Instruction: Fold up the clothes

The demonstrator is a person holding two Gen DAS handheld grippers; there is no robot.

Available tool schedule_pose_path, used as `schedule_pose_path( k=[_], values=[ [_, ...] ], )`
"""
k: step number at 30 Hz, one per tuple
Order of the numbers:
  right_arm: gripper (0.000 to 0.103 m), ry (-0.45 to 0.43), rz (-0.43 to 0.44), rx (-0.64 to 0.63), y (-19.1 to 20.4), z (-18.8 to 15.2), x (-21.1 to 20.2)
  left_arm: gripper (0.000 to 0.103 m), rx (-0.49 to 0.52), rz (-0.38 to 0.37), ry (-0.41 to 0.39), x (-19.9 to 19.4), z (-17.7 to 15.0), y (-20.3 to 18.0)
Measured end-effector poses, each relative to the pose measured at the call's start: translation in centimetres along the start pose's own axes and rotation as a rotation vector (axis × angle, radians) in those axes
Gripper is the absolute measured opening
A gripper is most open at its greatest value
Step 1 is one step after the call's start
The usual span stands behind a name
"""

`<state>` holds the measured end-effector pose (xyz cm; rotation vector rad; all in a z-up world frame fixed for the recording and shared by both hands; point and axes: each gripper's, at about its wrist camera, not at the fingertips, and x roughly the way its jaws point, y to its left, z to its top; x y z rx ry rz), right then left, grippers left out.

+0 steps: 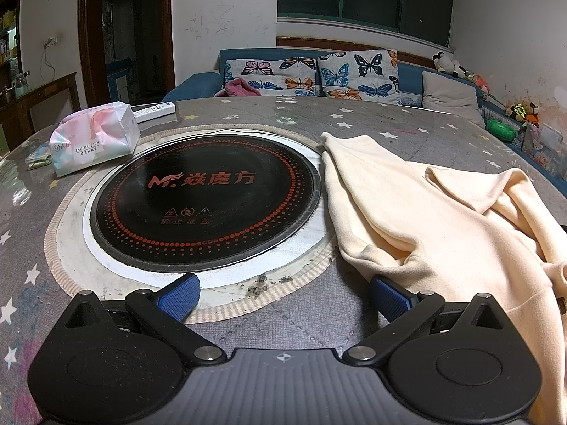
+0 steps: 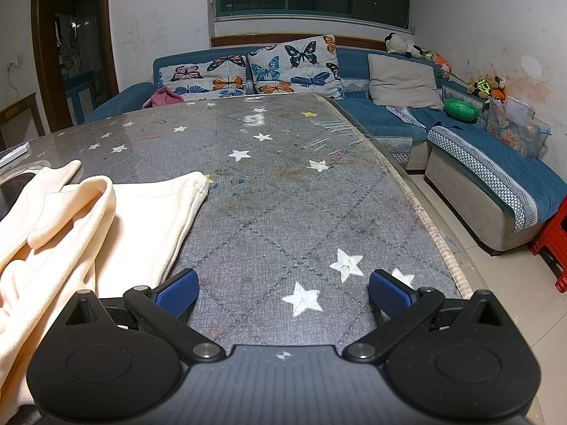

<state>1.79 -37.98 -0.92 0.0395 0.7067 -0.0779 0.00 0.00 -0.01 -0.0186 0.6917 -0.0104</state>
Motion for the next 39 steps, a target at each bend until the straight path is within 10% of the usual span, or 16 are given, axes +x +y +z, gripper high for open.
schedule_pose_path(
  k=[39],
  values=[
    [0.103,0.021,-0.021,0.015,0.3,0.2,-0.6,0.103,0.0,-0.003,0.014,0.1,0.4,0.1]
  ],
)
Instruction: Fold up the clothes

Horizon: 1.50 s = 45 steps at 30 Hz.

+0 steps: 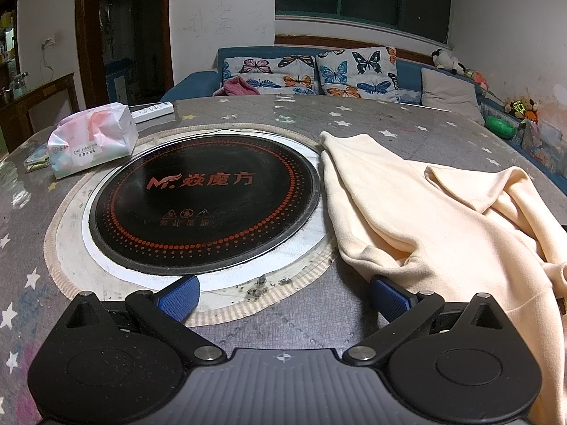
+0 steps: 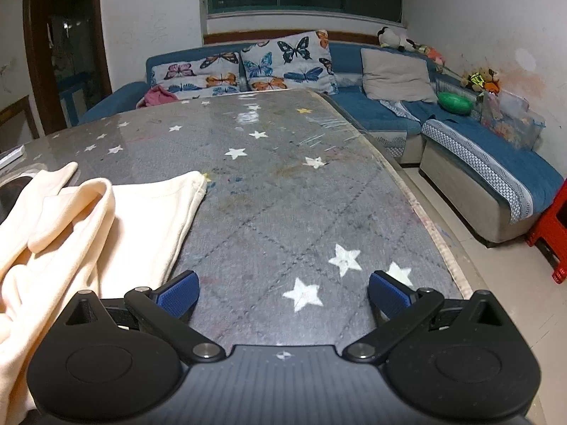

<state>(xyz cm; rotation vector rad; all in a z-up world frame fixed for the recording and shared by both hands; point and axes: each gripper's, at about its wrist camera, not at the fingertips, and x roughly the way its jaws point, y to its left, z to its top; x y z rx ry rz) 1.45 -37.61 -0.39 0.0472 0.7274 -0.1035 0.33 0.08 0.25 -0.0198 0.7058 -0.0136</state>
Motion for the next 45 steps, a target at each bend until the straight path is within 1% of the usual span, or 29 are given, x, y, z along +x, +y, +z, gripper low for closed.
schedule_pose_path(
  k=[6,15,22,30,34,38,45],
  values=[
    [0.103,-0.006,-0.001,-0.028,0.9,-0.3,-1.8,0.103,-0.038,-0.015,0.017,-1.1,0.5,-0.2],
    [0.103,-0.004,0.026,-0.06,2.3,-1.8,-4.8,0.103,-0.01,-0.054,0.008,-4.0,0.4,-2.6],
    [0.103,-0.003,0.04,-0.095,3.3,-3.1,-6.8,0.103,0.002,-0.077,0.017,-5.6,-0.1,-3.8],
    [0.103,0.003,0.038,-0.138,4.7,-4.6,-8.8,0.103,0.001,-0.082,0.051,-6.1,-0.6,-4.4],
    [0.103,0.003,0.057,-0.149,5.4,-5.3,-9.6,0.103,0.003,-0.085,0.059,-6.2,-0.8,-4.6],
    [0.103,0.001,0.073,-0.186,6.4,-5.8,-10.5,0.103,0.003,-0.085,0.064,-6.4,-0.8,-4.6],
    [0.103,-0.011,0.11,-0.22,7.6,-6.1,-11.8,0.103,0.006,-0.093,0.066,-6.7,-0.7,-4.8]
  ],
)
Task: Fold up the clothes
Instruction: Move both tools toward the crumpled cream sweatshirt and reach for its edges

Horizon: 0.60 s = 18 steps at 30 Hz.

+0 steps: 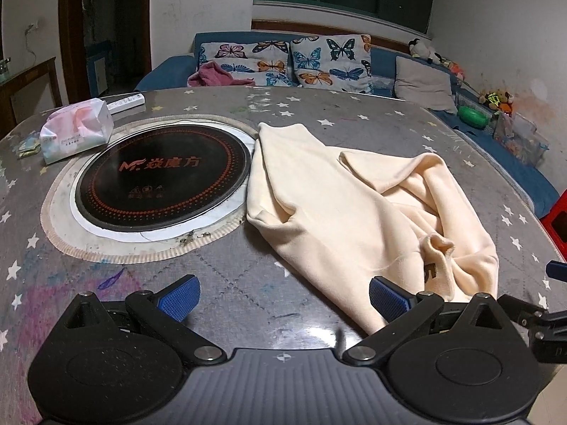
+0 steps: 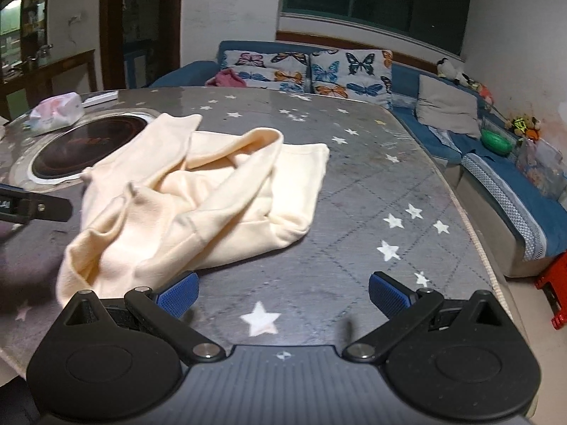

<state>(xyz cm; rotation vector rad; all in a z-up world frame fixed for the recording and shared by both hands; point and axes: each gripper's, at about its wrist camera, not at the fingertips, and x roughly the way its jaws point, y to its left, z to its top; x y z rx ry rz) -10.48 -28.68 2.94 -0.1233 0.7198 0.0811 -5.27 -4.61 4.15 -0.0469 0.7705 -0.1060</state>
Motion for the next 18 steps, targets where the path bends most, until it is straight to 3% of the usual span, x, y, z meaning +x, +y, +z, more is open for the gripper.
schedule_pose_path(
  k=[18],
  values=[
    [0.103,-0.02,0.041,-0.02,0.95,0.39,-0.5,0.103,0.018,0.002,0.023,-0.03,0.28,-0.77]
  ],
)
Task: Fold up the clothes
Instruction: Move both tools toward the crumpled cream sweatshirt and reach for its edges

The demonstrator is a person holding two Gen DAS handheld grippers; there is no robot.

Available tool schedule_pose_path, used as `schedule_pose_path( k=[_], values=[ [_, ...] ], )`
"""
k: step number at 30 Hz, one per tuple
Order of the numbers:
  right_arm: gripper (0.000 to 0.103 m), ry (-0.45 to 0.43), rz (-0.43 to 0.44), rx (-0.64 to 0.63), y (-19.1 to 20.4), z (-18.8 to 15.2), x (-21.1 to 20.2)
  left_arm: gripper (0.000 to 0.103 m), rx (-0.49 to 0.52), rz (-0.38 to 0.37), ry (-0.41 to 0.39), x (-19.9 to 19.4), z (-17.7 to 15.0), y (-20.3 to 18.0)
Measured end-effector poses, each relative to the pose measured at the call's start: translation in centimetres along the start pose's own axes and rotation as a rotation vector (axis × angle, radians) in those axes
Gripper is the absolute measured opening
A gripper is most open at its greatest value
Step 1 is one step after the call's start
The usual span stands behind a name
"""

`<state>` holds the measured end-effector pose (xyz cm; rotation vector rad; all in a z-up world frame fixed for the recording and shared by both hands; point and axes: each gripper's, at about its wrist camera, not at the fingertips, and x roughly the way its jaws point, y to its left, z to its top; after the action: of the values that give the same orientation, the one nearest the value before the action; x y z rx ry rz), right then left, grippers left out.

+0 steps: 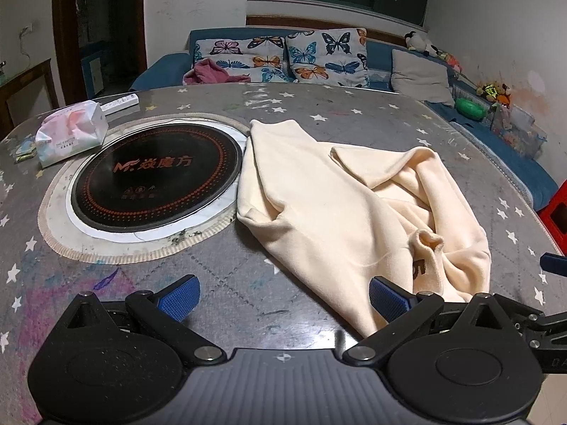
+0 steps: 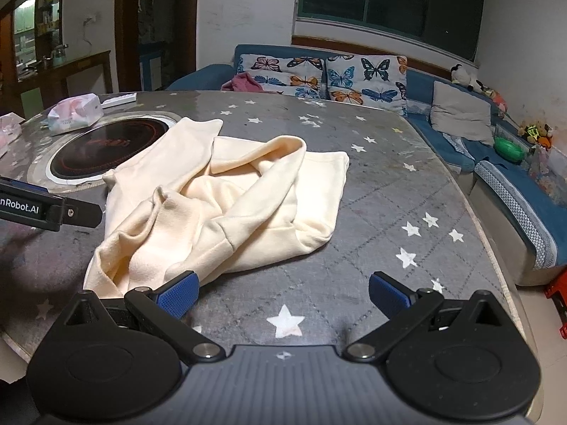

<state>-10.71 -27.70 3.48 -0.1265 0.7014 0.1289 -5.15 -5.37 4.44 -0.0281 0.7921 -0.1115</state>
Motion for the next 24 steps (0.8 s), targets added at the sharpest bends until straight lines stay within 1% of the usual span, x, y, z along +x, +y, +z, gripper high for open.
schedule_pose_path(
  k=[4,19,23,24],
  values=[
    [0.103,-0.008,0.007,-0.001,0.1,0.3,0.0,0.103,-0.004,0.001,0.005,0.0,0.1,0.1],
    [0.103,-0.028,0.016,-0.007,0.1,1.6,0.8,0.103,0.032,-0.017,-0.03,0.5,2.1,-0.8],
    [0.101,-0.029,0.018,-0.001,-0.2,2.0,1.2,0.103,0.039,-0.015,-0.029,1.1,2.6,-1.2],
    [0.1,-0.028,0.02,0.002,-0.3,2.2,1.4,0.103,0.039,-0.014,-0.027,1.3,2.7,-1.2]
  ],
)
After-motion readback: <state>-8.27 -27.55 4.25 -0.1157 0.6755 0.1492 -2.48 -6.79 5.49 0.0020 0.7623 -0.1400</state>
